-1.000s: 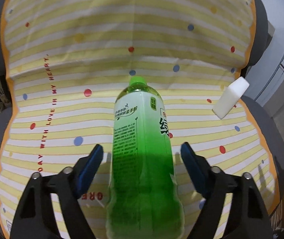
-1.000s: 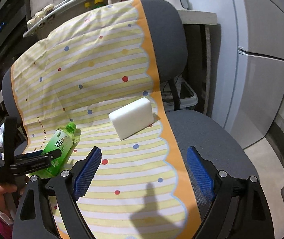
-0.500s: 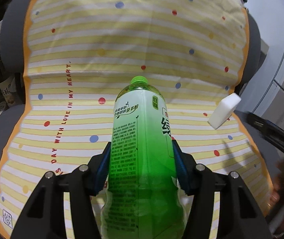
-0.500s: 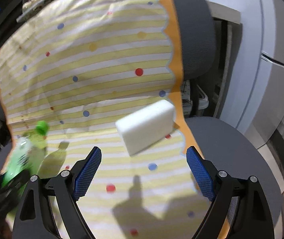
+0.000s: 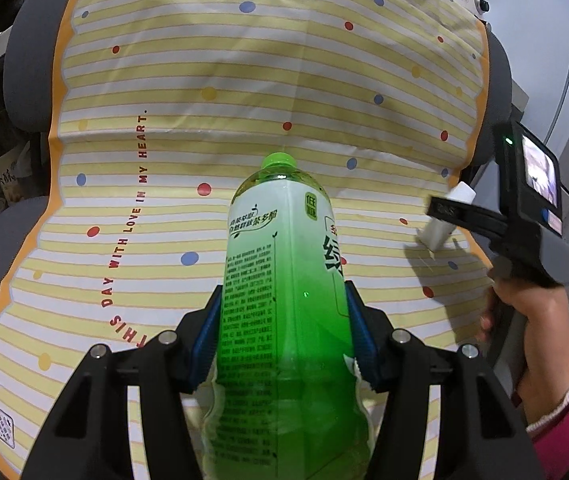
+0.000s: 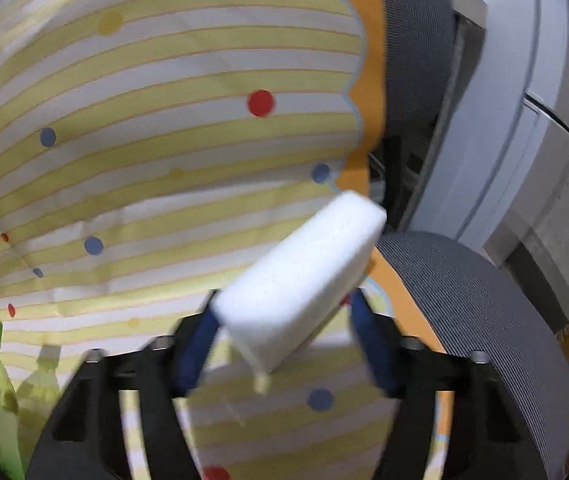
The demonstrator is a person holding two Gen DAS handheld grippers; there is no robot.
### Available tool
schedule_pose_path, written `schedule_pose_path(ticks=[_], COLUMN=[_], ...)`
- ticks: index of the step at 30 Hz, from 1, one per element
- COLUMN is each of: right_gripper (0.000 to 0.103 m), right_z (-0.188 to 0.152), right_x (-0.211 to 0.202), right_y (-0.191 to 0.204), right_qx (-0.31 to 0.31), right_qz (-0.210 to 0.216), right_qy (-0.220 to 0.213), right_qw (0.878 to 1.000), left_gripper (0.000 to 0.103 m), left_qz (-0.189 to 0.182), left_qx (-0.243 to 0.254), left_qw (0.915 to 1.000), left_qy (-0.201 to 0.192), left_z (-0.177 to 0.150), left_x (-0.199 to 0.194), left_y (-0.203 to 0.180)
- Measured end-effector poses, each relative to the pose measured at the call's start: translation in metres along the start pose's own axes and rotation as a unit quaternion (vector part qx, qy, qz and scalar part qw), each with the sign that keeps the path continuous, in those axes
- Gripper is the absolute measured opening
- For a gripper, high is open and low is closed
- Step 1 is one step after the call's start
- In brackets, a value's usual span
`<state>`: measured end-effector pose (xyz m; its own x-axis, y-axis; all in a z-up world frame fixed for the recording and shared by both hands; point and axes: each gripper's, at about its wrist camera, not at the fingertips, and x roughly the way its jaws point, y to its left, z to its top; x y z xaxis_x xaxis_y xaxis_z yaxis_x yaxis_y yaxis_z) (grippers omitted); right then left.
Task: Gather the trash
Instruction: 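Grasp the white sponge with the right tool while the left tool holds the bottle, then move both tools over the bin and open the right tool to drop the sponge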
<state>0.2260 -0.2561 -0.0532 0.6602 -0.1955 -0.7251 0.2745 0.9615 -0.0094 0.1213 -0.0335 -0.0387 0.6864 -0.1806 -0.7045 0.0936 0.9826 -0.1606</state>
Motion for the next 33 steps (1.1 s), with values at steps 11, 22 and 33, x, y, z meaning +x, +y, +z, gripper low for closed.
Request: schedule_pose_path(ticks=[11, 22, 33], right_gripper=[0.035, 0.036, 0.038], right_z=[-0.051, -0.145, -0.218], right_x=[-0.138, -0.207, -0.247], right_y=[-0.079, -0.155, -0.249], right_qx=[-0.027, -0.027, 0.027], right_qz=[0.130, 0.139, 0.061], right_qy=[-0.103, -0.104, -0.112], right_qw=[0.986, 0.984, 0.991], left_gripper=[0.055, 0.056, 0.056], left_qz=[-0.045, -0.097, -0.198], left_qx=[0.025, 0.087, 0.167], left_qw=[0.9981, 0.9906, 0.9649], left_qy=[-0.033, -0.040, -0.042], left_z=[-0.025, -0.074, -0.133], left_x=[-0.048, -0.086, -0.097], left_y=[-0.051, -0.138, -0.231])
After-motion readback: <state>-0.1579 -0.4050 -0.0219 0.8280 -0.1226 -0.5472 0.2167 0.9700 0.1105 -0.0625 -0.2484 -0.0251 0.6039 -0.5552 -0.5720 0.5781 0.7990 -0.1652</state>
